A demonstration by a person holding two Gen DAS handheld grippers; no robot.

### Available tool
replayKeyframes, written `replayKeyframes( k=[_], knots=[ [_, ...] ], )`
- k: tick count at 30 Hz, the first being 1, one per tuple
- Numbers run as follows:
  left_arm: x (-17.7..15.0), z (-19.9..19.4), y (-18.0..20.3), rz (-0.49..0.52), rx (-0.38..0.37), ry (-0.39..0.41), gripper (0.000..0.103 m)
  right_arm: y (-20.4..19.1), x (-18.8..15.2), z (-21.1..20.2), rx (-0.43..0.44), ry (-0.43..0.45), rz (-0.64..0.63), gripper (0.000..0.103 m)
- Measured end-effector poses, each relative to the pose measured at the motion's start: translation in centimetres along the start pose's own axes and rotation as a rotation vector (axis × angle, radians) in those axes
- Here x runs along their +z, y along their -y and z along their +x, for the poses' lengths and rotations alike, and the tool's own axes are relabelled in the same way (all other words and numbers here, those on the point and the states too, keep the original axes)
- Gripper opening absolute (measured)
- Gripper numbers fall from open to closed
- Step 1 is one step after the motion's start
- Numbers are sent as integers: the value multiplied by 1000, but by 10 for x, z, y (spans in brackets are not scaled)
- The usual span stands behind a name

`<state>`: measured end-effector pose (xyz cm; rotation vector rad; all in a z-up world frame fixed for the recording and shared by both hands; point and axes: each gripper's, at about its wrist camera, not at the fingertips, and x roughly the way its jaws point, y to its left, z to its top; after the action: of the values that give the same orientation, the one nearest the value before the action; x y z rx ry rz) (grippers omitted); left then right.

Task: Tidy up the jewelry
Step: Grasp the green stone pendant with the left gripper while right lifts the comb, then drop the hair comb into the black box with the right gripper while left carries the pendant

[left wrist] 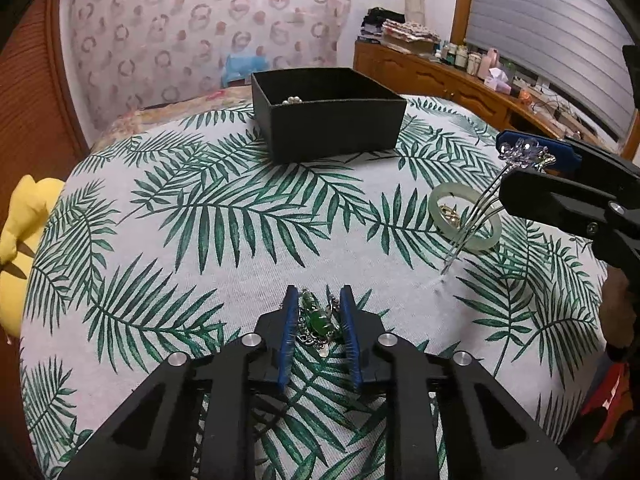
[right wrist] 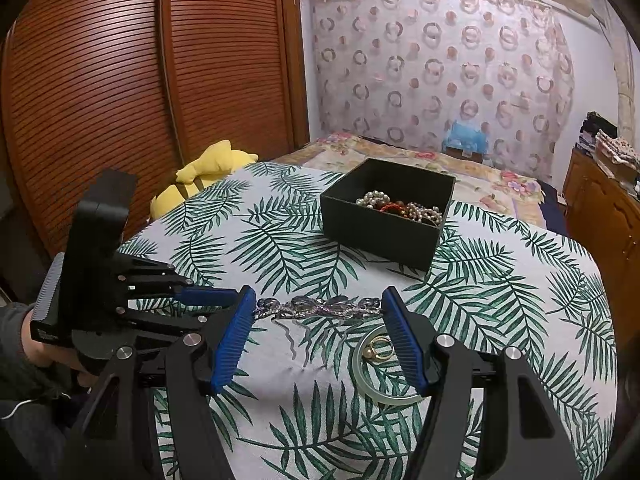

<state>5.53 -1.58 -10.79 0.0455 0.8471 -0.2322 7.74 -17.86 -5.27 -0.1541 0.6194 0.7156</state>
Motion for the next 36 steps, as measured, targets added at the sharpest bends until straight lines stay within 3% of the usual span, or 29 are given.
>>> replayKeyframes(
  k=[2,3,11,21,36],
  knots=[
    [1,-2,-1,-1,-6,8,9,0,0,0,-1,0,1,67],
    [2,-5,-2,-2,-7,21,0,0,0,0,-1,0,1,67],
    [5,-18,-13,-28,-25,43,0,0,2,0,2,-1,3,67],
    [23,-58,-26,-67,-72,143,0,3,13,-2,0,15,2,67],
    [73,-60,-34,-31,-34,218,0,37,77,8,-36,70,-3,67]
  ],
)
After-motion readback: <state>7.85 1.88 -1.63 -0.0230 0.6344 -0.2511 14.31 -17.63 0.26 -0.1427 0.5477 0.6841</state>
